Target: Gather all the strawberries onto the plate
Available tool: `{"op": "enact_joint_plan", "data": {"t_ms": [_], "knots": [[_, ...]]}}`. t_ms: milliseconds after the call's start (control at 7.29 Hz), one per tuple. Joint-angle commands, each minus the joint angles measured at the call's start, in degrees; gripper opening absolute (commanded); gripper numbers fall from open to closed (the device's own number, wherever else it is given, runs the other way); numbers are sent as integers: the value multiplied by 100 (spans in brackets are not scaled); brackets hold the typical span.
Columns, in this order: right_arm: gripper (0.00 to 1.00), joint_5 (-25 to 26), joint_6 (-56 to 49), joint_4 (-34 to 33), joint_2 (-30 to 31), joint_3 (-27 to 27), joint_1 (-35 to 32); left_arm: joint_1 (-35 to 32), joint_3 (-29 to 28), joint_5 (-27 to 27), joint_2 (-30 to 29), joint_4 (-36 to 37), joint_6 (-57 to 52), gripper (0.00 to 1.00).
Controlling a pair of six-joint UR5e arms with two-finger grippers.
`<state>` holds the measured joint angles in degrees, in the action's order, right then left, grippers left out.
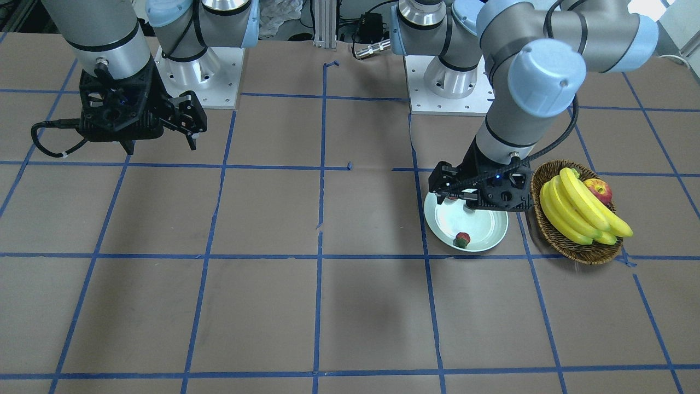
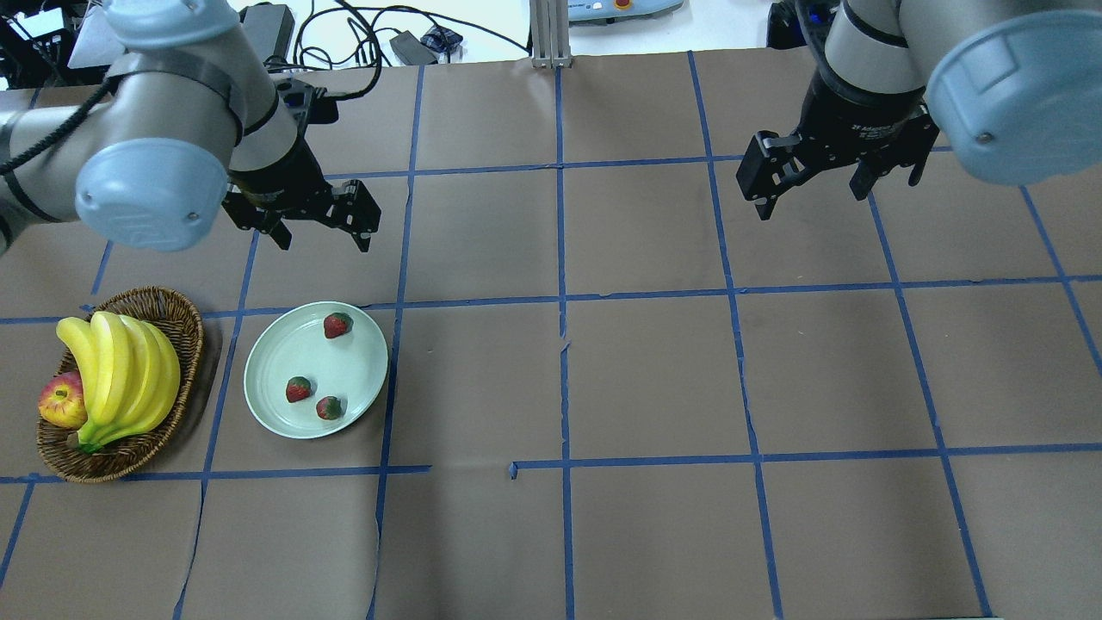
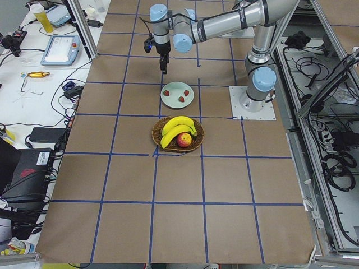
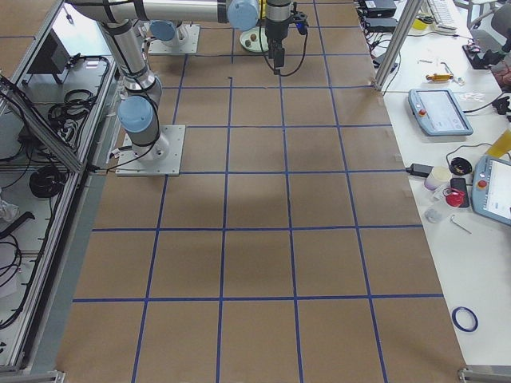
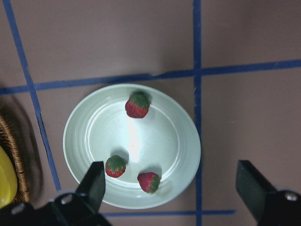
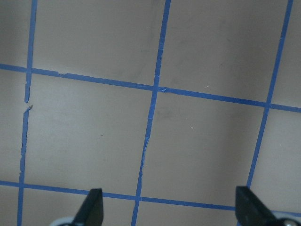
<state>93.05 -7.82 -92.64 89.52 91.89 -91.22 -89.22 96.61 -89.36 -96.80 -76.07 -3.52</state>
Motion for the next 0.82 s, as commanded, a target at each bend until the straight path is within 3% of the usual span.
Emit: {"op": "enact_joint_plan", "data": {"t_ms": [0,274,686], "knots": [[100,-6,0,1,4,-5,-1,-409,-649,279,161,-337,551,100],[100,-23,61,-8,4,-66,-210,-622,-1012,287,213,-820,554,100],[100,3,167,-17,-5,-293,-371,-772,-1013,-62,433,-857,545,100]]}}
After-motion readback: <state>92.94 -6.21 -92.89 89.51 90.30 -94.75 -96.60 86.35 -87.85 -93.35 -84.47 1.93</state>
